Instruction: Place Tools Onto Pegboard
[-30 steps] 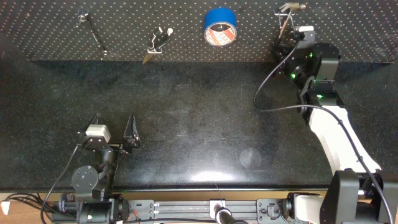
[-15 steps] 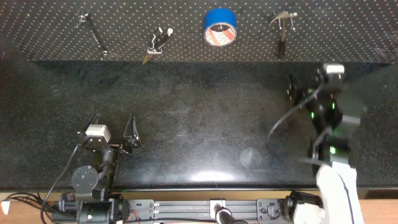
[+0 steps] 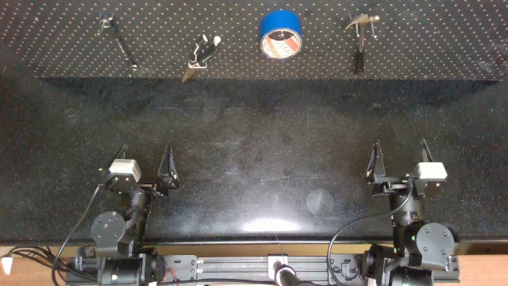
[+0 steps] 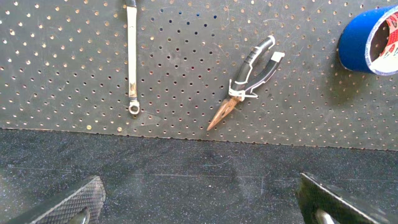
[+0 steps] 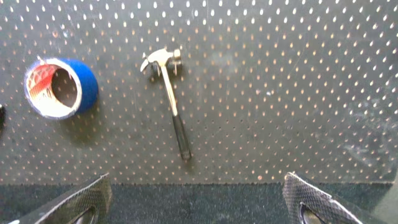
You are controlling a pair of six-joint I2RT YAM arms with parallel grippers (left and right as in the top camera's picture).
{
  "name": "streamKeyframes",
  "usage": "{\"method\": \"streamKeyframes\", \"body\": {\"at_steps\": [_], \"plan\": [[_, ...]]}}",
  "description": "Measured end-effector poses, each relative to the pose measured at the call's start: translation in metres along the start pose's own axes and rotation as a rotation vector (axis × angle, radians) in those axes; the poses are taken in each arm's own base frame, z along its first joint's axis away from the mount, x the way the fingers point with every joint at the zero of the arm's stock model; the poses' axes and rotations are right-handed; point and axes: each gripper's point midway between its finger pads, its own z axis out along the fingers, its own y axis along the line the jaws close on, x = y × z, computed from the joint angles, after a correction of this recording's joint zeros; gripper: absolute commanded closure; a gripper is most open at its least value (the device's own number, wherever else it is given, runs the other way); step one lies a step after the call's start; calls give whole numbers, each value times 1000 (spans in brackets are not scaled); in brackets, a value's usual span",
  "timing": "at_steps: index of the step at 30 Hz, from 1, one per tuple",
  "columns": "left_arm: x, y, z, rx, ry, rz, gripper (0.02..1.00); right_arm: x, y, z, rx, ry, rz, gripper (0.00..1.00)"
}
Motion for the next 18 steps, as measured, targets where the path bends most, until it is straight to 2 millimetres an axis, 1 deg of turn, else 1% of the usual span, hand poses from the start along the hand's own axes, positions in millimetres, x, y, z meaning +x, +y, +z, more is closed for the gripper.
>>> {"method": "streamKeyframes", "body": {"at_steps": [1, 2, 3, 4, 5, 6, 7, 9, 18], "plan": [[0, 0, 0, 0, 0, 0, 23, 10, -1, 5, -1, -20, -3, 18], [0, 0, 0, 0, 0, 0, 23, 27, -2, 8, 0, -2, -4, 16], [0, 0, 0, 0, 0, 0, 25, 48, -3, 10, -2, 46, 7, 16], [0, 0, 0, 0, 0, 0, 25, 50, -2, 10, -5, 52, 8, 16], [0, 0, 0, 0, 0, 0, 23, 48, 1, 10, -14, 42, 6, 16], [0, 0, 0, 0, 0, 0, 25, 48, 9, 10, -46, 40, 6, 16], [0, 0, 0, 0, 0, 0, 23, 52, 26, 10, -117, 58, 11, 16], [0, 0, 0, 0, 0, 0, 23, 61, 36, 8, -158, 98, 16, 14], [0, 0, 0, 0, 0, 0, 23, 62, 37, 8, -158, 99, 16, 14]]}}
